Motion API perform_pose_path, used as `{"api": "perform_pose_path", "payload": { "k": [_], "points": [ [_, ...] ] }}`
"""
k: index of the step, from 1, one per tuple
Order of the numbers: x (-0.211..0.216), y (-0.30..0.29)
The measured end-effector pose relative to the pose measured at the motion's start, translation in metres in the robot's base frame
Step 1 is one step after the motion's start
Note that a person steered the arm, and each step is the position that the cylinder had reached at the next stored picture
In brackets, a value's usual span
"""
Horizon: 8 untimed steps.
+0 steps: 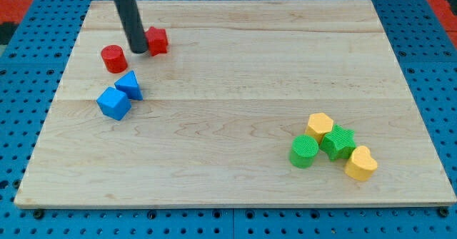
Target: Push the red star towards top right
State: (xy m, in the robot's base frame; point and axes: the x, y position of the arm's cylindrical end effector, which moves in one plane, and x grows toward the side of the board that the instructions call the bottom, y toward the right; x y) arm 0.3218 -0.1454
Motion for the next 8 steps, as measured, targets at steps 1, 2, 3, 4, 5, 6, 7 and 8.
{"api": "perform_pose_path", "payload": {
  "k": [1,2,3,4,5,6,7,8],
  "points": [
    [-0.031,0.041],
    [-0.038,0.031],
    [-0.040,0.014],
    [-0.040,-0.005],
    [-0.040,-0.042],
    [-0.046,-0.034],
    [-0.061,-0.030],
    [-0.064,-0.011]
  ]
}}
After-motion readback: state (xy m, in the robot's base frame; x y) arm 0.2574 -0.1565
